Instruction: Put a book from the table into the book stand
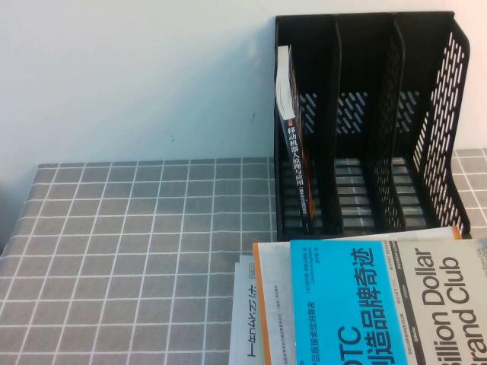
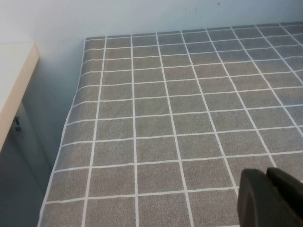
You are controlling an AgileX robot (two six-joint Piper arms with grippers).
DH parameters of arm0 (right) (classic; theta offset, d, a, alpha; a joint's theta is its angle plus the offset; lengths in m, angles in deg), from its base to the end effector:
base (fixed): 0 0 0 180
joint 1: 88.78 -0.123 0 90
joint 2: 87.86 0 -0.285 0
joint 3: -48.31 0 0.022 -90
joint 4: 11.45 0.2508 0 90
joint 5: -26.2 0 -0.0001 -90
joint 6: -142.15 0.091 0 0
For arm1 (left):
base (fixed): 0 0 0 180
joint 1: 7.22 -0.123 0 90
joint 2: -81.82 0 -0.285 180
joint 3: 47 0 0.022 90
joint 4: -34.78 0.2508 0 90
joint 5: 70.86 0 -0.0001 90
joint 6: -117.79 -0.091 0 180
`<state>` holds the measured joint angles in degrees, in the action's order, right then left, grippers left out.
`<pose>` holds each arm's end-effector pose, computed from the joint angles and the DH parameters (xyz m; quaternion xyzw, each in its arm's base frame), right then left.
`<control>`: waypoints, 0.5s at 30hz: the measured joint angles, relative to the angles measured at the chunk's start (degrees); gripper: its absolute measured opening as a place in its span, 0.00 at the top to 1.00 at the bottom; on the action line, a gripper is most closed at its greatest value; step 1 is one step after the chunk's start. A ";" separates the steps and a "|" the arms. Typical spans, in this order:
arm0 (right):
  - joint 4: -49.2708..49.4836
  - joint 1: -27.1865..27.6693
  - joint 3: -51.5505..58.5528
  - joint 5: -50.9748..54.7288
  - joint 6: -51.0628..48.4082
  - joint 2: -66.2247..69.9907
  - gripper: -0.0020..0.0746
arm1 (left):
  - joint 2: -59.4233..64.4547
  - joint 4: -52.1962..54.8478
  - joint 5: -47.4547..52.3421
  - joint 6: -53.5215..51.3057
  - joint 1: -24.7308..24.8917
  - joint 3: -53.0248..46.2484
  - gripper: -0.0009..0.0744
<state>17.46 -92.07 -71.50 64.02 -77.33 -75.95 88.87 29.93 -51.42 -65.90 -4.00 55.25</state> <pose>0.0348 0.0291 0.2554 -0.2206 0.7651 0.0541 0.6026 0.0529 -0.0055 0.1802 0.0247 0.7885 -0.0331 0.6136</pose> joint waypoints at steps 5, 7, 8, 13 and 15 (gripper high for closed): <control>0.00 0.00 0.00 0.00 0.00 0.00 0.98 | 0.00 0.00 0.00 0.11 0.00 0.00 0.99; 0.00 0.00 0.00 0.00 0.00 0.00 0.98 | 0.00 0.00 0.00 0.11 0.00 0.00 0.99; 0.00 0.00 0.00 0.00 0.00 0.00 0.98 | 0.00 0.00 0.00 0.11 0.00 0.00 0.99; -1.15 0.00 0.27 -1.21 0.00 -0.31 0.98 | 0.00 0.00 0.00 0.20 0.00 0.00 0.99; -5.23 0.00 0.63 -4.29 0.23 -1.39 0.98 | 0.00 0.00 0.00 0.20 0.00 0.00 0.99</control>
<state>12.23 -92.07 -70.86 59.72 -77.10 -77.34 88.87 29.93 -51.42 -65.69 -4.00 55.25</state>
